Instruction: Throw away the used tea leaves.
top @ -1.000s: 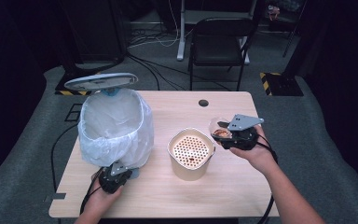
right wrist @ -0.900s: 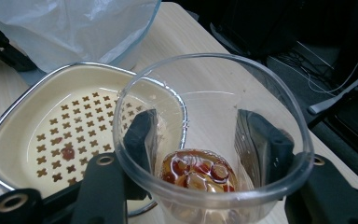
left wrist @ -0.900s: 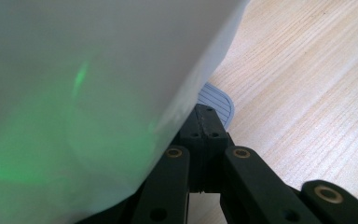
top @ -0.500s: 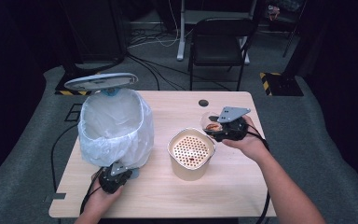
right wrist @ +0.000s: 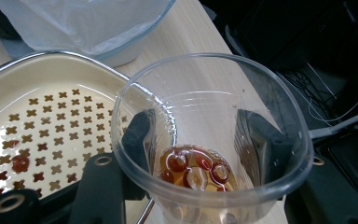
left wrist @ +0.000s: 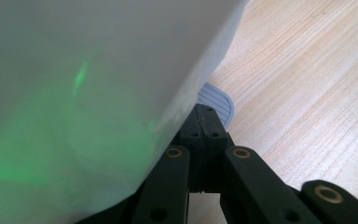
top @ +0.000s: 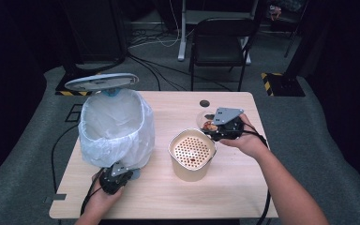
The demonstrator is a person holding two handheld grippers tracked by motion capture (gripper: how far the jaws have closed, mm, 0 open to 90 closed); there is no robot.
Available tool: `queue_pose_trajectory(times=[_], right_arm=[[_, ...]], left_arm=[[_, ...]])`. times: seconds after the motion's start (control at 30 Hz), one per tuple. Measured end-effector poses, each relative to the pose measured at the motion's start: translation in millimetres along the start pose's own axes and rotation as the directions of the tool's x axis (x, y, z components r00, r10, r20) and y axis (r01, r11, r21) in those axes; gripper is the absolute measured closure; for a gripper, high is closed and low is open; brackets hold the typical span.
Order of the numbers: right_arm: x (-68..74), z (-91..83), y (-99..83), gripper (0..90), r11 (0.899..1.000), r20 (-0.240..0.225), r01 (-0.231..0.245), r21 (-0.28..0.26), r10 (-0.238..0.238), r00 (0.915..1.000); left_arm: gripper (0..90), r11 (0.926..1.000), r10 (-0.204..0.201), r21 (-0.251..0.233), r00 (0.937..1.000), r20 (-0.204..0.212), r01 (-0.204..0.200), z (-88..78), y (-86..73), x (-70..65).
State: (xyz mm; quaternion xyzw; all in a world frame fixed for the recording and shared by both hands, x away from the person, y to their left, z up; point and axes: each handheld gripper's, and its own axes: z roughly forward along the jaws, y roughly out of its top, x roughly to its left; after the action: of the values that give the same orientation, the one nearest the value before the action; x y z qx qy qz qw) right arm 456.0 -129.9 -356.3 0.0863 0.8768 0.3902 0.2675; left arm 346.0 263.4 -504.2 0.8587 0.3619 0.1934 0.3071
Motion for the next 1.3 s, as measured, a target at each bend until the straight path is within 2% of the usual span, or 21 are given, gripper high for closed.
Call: queue_pose_trajectory(times=[0.13,0.23,0.33,0.53,0.77,0.97,1.13,1.17,1.23,1.3], right_arm=[[1.7,0.1,4.6,48.6,1.000,-0.013,0.021,0.005,-0.021,0.9997],[4.5,0.2,8.4,48.5,0.998,-0.016,0.056,0.031,-0.056,0.9983],[7.6,0.2,12.9,48.5,0.993,-0.017,0.103,0.055,-0.102,0.9946],[14.7,0.7,18.7,48.5,0.983,-0.028,0.161,0.091,-0.159,0.9869],[18.2,-1.1,24.1,48.6,0.974,-0.037,0.209,0.091,-0.206,0.9778],[22.4,-2.3,26.5,48.6,0.968,-0.014,0.236,0.087,-0.235,0.9718],[33.2,-1.1,26.8,48.6,0.948,0.036,0.301,0.102,-0.305,0.9515],[36.8,0.1,26.6,48.6,0.939,0.050,0.328,0.106,-0.335,0.9409],[42.5,0.9,26.2,48.6,0.924,0.069,0.363,0.120,-0.373,0.9253],[47.1,1.8,26.1,48.7,0.905,0.104,0.404,0.133,-0.419,0.9023]], left_arm=[[90.0,1.0000,0.000,0.000,1.0000,0.000,0.000,0.0,0.0,-0.1],[90.0,1.0000,0.000,0.000,1.0000,0.000,0.000,0.1,0.0,-0.1],[90.0,1.0000,0.000,0.000,1.0000,0.000,0.000,0.0,0.0,0.0],[90.0,1.0000,-0.001,-0.001,1.0000,0.000,0.001,0.1,0.0,-0.1],[90.0,1.0000,0.000,-0.001,1.0000,0.000,0.000,0.1,0.0,-0.1],[90.0,1.0000,-0.001,-0.001,1.0000,0.001,0.001,0.2,0.0,-0.1],[90.0,1.0000,-0.002,-0.001,1.0000,0.001,0.002,0.2,0.0,-0.2],[90.0,1.0000,0.000,-0.001,1.0000,0.000,0.000,0.1,0.0,-0.1],[90.0,1.0000,0.000,-0.001,1.0000,0.000,0.000,0.1,0.0,-0.1],[90.0,1.0000,0.000,-0.001,1.0000,0.000,0.000,0.1,0.1,-0.1]])
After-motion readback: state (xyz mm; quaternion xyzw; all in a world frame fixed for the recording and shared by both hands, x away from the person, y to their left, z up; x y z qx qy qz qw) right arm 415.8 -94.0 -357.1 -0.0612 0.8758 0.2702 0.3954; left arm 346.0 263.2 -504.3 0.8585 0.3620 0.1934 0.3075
